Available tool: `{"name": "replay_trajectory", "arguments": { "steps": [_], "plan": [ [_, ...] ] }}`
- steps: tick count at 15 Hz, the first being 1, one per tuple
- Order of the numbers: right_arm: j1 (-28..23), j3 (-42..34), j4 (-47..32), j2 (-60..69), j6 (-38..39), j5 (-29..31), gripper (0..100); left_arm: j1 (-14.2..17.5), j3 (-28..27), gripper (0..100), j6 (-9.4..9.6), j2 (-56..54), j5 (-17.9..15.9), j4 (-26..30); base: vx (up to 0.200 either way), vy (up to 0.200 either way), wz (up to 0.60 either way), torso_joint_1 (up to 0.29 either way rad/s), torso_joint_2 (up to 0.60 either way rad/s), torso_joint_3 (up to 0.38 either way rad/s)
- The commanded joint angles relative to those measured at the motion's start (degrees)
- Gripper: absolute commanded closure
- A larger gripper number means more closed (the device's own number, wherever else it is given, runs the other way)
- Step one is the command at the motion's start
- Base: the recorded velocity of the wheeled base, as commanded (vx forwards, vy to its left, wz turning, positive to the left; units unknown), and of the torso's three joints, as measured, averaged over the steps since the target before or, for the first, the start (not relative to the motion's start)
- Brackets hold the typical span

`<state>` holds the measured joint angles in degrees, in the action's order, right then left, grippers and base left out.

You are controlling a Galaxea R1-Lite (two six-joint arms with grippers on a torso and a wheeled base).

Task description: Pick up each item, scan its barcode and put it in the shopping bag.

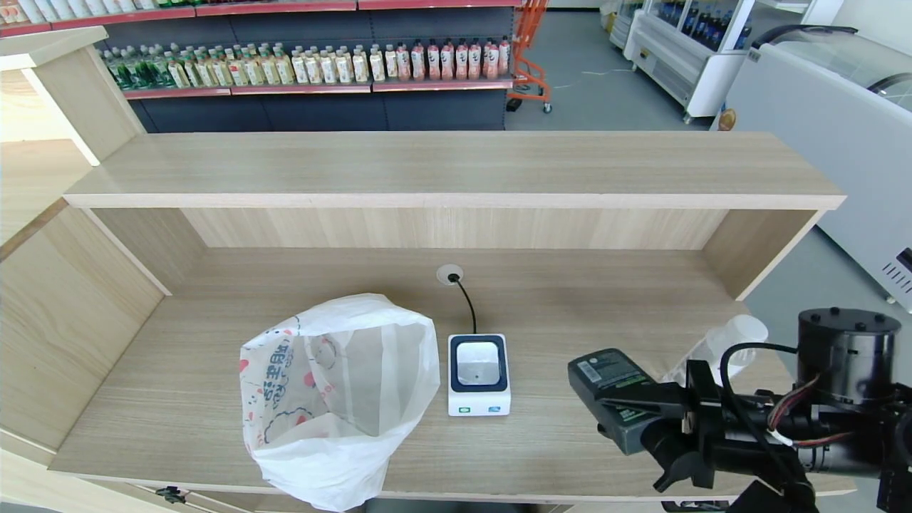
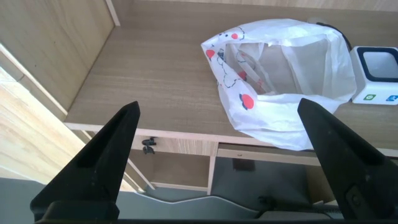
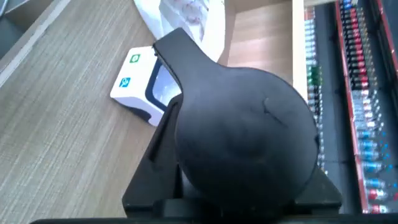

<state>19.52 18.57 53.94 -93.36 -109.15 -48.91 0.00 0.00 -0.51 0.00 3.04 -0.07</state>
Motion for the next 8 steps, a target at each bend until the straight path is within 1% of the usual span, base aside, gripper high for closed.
{"name": "replay_trajectory", "arguments": {
  "steps": [1,3,5,8],
  "plan": [
    [5.2,0.4,-0.1,-4.5,-6.1,-0.6,100,0.0,0.0,0,-0.02,0.0,0.0,0.0,0.0,0.0,0.0,0.0,0.0,0.0],
    [7.7,1.8,0.0,-8.0,-12.3,-0.6,100,0.0,0.0,0,-0.02,0.0,0.0,0.0,0.0,0.0,0.0,0.0,0.0,0.0],
    [10.5,4.8,2.2,-11.6,-16.4,-1.2,100,0.0,0.0,0,-0.02,0.0,0.0,0.0,0.0,0.0,0.0,0.0,0.0,0.0],
    [16.4,11.1,8.9,-16.3,-17.1,-1.4,100,0.0,0.0,0,-0.02,0.0,0.0,0.0,0.0,0.0,0.0,0.0,0.0,0.0]
  ]
}}
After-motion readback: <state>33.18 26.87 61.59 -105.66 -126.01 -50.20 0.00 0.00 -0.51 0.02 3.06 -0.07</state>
